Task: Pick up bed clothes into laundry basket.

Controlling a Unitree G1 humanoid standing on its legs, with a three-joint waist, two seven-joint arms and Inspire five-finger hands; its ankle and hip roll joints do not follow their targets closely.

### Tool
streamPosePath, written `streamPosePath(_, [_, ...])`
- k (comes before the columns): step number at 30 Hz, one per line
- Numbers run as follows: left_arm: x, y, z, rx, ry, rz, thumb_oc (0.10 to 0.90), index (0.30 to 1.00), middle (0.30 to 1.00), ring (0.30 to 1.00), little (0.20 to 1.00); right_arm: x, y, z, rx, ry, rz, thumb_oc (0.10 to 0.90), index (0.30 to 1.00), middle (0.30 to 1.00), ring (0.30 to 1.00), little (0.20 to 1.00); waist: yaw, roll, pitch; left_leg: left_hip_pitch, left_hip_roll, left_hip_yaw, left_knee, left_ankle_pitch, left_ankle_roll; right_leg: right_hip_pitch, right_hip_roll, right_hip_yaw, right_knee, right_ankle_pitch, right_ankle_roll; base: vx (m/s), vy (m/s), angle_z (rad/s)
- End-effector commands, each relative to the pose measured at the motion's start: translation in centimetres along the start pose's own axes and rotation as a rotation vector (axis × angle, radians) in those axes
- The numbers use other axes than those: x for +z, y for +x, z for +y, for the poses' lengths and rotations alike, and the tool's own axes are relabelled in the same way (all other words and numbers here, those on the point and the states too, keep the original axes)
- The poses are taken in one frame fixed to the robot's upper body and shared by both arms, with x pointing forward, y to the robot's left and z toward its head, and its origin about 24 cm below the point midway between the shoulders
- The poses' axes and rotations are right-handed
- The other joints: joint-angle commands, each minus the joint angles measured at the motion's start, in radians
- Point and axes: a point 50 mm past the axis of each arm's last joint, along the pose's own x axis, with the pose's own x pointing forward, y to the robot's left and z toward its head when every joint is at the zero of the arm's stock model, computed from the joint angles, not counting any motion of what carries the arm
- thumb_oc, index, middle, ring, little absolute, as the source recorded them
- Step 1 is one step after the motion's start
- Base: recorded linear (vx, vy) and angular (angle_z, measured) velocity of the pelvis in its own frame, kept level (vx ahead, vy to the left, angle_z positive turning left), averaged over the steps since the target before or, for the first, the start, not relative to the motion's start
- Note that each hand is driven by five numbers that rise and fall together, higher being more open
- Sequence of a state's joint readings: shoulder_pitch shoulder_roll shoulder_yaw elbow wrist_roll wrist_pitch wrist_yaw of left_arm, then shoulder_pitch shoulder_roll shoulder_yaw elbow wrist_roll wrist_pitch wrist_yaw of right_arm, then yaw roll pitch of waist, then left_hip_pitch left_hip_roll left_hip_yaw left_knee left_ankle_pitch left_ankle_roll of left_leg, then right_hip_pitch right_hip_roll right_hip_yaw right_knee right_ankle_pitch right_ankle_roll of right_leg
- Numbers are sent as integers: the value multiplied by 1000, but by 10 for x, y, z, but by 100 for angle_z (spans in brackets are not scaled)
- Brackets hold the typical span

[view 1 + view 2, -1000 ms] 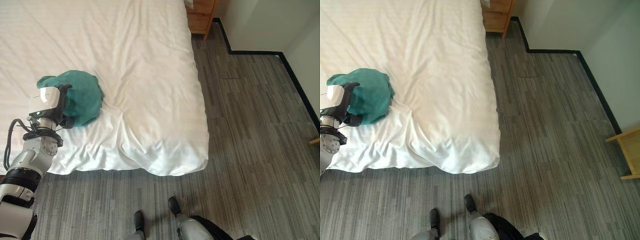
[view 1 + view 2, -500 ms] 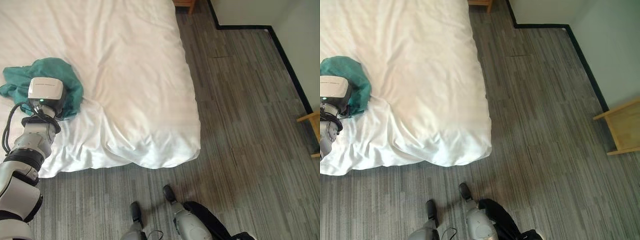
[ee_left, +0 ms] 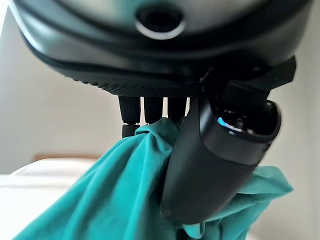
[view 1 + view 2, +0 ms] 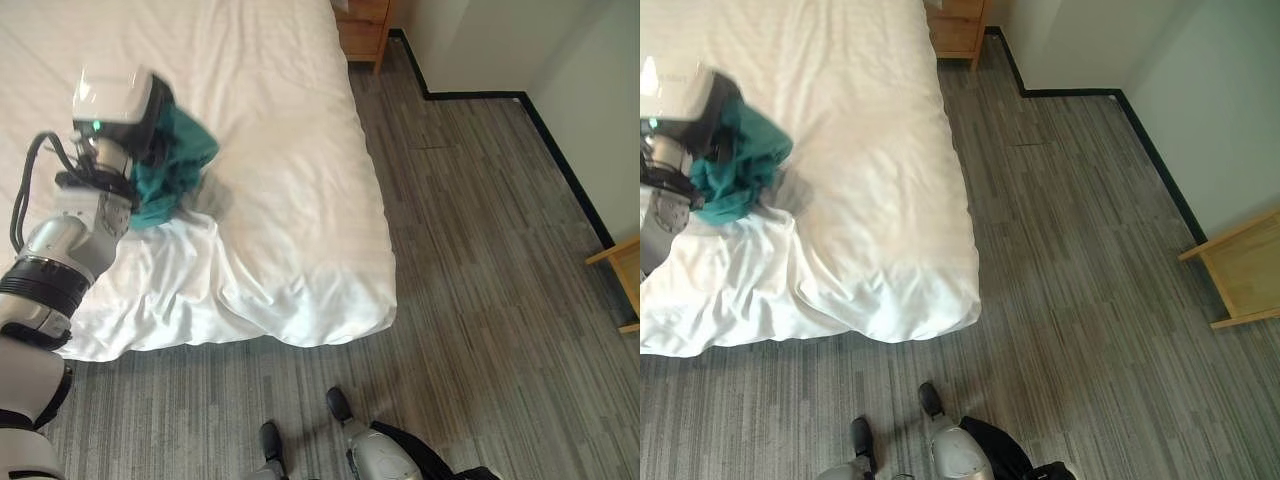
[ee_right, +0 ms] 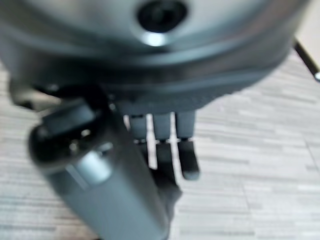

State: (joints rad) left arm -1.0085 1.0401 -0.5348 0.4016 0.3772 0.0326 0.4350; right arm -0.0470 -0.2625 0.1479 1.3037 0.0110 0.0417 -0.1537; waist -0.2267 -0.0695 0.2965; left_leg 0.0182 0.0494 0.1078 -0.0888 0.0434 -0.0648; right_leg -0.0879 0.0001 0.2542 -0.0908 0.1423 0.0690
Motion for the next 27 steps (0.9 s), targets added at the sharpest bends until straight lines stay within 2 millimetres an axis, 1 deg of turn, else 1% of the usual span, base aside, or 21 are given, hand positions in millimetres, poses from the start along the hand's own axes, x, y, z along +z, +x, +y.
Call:
streamPosePath(1, [-6,-1,90,446,-41,-57,400,300,300,300,300,-21,-4,-23,-92,46,-32,400,300,300,300,300,-29,-34,-143,-6,-11,60,1,-68,-11,14,-17,22,26,-83,115,-53,33,-28])
streamPosePath(2, [-10,-11,90,451,-65,-54,400,300,300,300,300,-3,-7,-32,-127,53,-149,400,300,300,300,300,-40,-42,-144,-4,-7,68,1,-68,-12,7,-9,31,33,-79,119,-43,23,-49])
streamPosePath(3, [-14,-17,89,446,-67,-39,400,300,300,300,300,-6,-8,-36,-134,38,-144,400,300,300,300,300,-44,-32,-150,-1,-6,73,1,-70,-12,6,-7,36,37,-81,120,-65,8,-67])
streamPosePath(4, [-13,-37,79,432,-187,-38,400,300,300,300,300,28,-28,-62,-207,5,-389,400,300,300,300,300,-70,-41,-152,5,5,92,1,-68,-14,-16,10,42,70,-76,129,-64,-8,-60])
streamPosePath(7, [-9,-63,55,365,-331,1,400,300,300,300,300,61,-60,-101,-343,-15,-626,400,300,300,300,300,-110,-25,-153,27,45,159,1,-74,-20,-50,-4,-13,100,-77,147,-45,-21,-69])
streamPosePath(8, [-9,-63,55,365,-331,1,400,300,300,300,300,61,-60,-101,-343,-15,-626,400,300,300,300,300,-110,-25,-153,27,45,159,1,-74,-20,-50,-4,-13,100,-77,147,-32,-93,-70])
streamPosePath(9, [-1,-68,36,288,-362,5,400,300,300,300,300,86,-82,-124,-442,-7,-773,400,300,300,300,300,-131,-18,-154,56,87,237,1,-82,-32,-66,-68,-152,105,-84,149,-38,-76,-46])
streamPosePath(11, [0,-68,35,288,-365,5,400,300,300,300,300,85,-83,-125,-444,-7,-770,400,300,300,300,300,-128,-16,-155,51,88,238,1,-73,-34,-71,-67,-152,104,-76,146,-51,-91,-81])
streamPosePath(12, [9,-70,12,229,-440,32,400,300,300,300,300,110,-102,-137,-504,0,-899,400,300,300,300,300,-148,-4,-167,84,121,323,1,-73,-46,-77,-126,-278,97,-77,144,-39,-91,-94])
streamPosePath(13, [11,-69,11,229,-445,30,400,300,300,300,300,109,-102,-138,-509,3,-896,400,300,300,300,300,-142,-1,-166,85,123,324,1,-74,-47,-76,-123,-277,95,-76,143,-68,-136,-73])
streamPosePath(15, [19,-68,-1,202,-516,46,400,300,300,300,300,128,-120,-145,-544,21,-1004,400,300,300,300,300,-161,9,-180,112,143,398,1,-69,-56,-86,-148,-336,82,-60,147,3,-154,-91])
streamPosePath(16, [26,-62,-11,201,-567,63,400,300,300,300,300,145,-134,-145,-551,21,-1101,400,300,300,300,300,-182,22,-198,135,159,454,1,-60,-68,-91,-162,-377,65,-43,150,66,-174,-126])
streamPosePath(17, [27,-62,-11,201,-568,62,400,300,300,300,300,144,-135,-145,-551,22,-1101,400,300,300,300,300,-180,22,-197,136,159,455,1,-61,-68,-91,-162,-376,65,-42,150,205,-262,-134])
streamPosePath(18, [34,-52,-16,208,-596,70,400,300,300,300,300,160,-149,-144,-560,2,-1195,400,300,300,300,300,-206,42,-211,165,178,478,1,-78,-88,-98,-171,-391,57,-34,168,66,-172,-112])
streamPosePath(19, [35,-49,-16,212,-599,68,400,300,300,300,300,160,-150,-145,-566,5,-1196,400,300,300,300,300,-204,37,-203,160,181,505,1,-55,-86,-106,-170,-404,65,-20,158,217,-275,-122])
streamPosePath(20, [41,-38,-19,203,-578,59,400,300,300,300,300,171,-163,-142,-551,-24,-1276,400,300,300,300,300,-224,62,-216,190,197,510,1,-65,-107,-76,-161,-384,21,-46,166,137,-253,-109])
streamPosePath(22, [43,-34,-21,205,-574,67,400,300,300,300,300,173,-166,-143,-549,-34,-1295,400,300,300,300,300,-233,74,-219,209,218,527,1,-49,-128,-66,-153,-368,19,-59,163,179,-236,-105])
streamPosePath(23, [43,-31,-18,217,-576,63,400,300,300,300,300,176,-175,-143,-551,-62,-1339,400,300,300,300,300,-230,91,-213,228,250,537,14,11,-146,-46,-142,-360,20,-78,151,132,-293,-105])
streamPosePath(25, [44,-25,-13,239,-593,62,400,300,300,300,300,180,-185,-146,-558,-101,-1379,400,300,300,300,300,-212,100,-192,222,336,531,124,141,-187,3,-93,-337,18,-106,111,139,-386,-121])
streamPosePath(26, [46,-21,-10,253,-596,53,400,300,300,300,300,183,-188,-148,-562,-122,-1391,400,300,300,300,300,-207,92,-181,202,366,535,190,203,-172,10,-82,-337,28,-101,89,42,-252,-94])
streamPosePath(27, [46,-20,-9,255,-597,52,400,300,300,300,300,184,-188,-148,-563,-120,-1392,400,300,300,300,300,-206,93,-176,197,375,531,202,200,-174,11,-77,-337,28,-101,85,123,-400,-67])
